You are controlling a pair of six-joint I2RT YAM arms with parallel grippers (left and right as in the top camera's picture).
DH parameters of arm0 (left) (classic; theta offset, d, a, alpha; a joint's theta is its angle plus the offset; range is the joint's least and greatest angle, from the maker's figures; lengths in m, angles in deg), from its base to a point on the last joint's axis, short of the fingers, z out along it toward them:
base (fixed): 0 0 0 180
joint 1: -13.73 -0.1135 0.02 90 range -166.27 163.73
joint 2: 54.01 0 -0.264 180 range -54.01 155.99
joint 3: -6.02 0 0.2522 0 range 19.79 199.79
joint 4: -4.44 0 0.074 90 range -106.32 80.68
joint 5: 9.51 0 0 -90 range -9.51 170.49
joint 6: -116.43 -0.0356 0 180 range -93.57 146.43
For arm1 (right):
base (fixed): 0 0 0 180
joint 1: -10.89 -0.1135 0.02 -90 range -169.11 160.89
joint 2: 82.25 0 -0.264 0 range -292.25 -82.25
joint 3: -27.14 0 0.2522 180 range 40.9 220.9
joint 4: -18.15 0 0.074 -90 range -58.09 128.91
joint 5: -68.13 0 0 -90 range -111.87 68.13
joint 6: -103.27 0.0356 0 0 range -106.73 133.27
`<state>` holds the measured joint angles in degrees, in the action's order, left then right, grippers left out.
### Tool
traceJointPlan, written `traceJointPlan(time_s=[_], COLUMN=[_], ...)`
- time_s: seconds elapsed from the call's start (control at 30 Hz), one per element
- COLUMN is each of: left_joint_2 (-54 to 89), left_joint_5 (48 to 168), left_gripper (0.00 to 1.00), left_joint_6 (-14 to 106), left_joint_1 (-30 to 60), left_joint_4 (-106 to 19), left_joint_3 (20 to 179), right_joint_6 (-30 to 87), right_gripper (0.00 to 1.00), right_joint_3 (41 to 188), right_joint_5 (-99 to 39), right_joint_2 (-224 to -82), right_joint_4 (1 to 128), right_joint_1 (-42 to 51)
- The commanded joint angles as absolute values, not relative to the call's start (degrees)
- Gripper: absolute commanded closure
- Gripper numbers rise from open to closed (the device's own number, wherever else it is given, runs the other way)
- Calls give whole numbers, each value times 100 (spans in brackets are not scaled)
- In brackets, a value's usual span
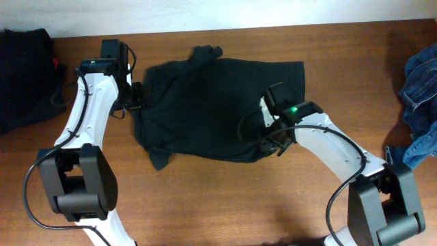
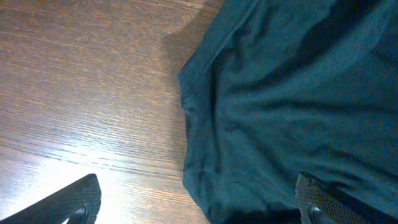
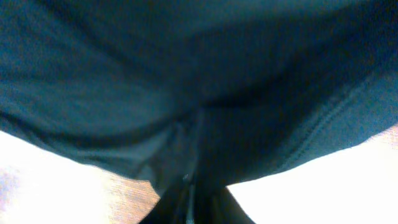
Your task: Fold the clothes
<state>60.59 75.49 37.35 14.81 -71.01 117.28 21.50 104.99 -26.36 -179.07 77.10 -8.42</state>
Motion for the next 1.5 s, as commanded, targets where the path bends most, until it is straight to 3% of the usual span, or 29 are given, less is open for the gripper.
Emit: traceJointPlan(time_s=[0.0,0.37,0.6,0.7,1.1,1.3,1.47], left_joint_2=[5948,5948,5948,5948,5948,5948,5948], left_joint_5=[7486,7486,7486,7486,7486,7486,7486], left_gripper=[1,1,0,1,1,1,1], left_joint_6=[3704,3704,3704,3704,3704,3704,3704], left_joint_1=[1468,1468,1468,1468,1468,1468,1468], left_joint_4=[-7105,-7105,-7105,-7105,-7105,-7105,-7105], left_joint_3=[11710,11710,11710,11710,11710,11710,11710], right_joint_6=[1918,1918,1509,1129,834,3033,3782], right_gripper=[78,55,50,42,32,33,58], right_joint_3=[10574,10580,10799,10805,11962,12589,12259], right_joint_5=[-2385,-2291,-3205,-3506,-3235,-2096,-3113], right_joint_2=[-18009,-18311,-18311,-18311,-18311,-18311,-18313], right_joint_4=[7574,6971,6955,6934,7817,9347,9644], right_joint_1=[-1069,-1237,-1240,-1240,-1032,-730,-402])
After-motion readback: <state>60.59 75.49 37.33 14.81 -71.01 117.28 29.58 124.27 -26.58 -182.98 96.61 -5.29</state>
